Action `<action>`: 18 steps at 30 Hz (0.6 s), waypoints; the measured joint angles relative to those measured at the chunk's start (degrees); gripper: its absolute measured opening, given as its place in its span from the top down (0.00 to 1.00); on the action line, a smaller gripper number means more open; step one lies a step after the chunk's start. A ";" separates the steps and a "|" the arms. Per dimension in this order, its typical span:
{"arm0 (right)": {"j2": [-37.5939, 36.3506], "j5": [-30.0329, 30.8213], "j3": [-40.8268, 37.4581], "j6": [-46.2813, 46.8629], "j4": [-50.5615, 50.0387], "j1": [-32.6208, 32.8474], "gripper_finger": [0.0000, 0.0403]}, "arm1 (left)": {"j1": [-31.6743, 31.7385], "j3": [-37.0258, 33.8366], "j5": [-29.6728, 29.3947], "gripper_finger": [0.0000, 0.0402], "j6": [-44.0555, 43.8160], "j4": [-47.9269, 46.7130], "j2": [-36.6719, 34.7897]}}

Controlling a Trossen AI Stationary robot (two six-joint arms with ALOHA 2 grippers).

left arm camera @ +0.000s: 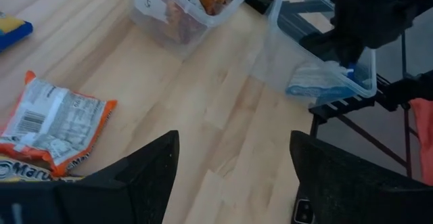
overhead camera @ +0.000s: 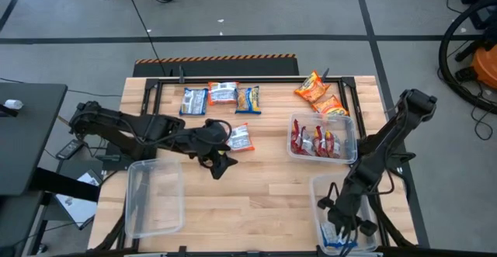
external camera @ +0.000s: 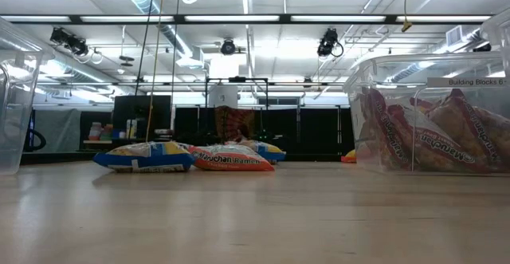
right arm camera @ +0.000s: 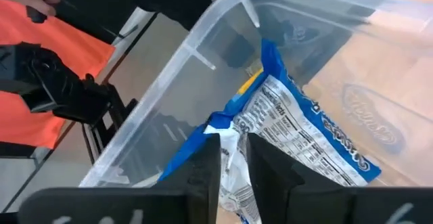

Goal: Sort Maruchan noodles
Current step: Put the blue noodle pack into the bottom right container

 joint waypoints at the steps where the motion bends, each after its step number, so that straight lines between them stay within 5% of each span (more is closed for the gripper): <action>1: -0.42 0.22 0.02 0.02 -0.45 0.01 0.78 | 0.23 0.00 0.01 0.29 0.08 0.00 0.00; 10: -4.85 3.14 4.29 1.31 -10.34 0.20 0.78 | 2.31 0.00 0.43 0.29 1.42 -0.33 0.00; 18: -11.13 18.87 15.06 0.45 -28.07 -0.07 0.78 | 5.68 -1.22 -1.18 0.29 0.27 -10.24 0.00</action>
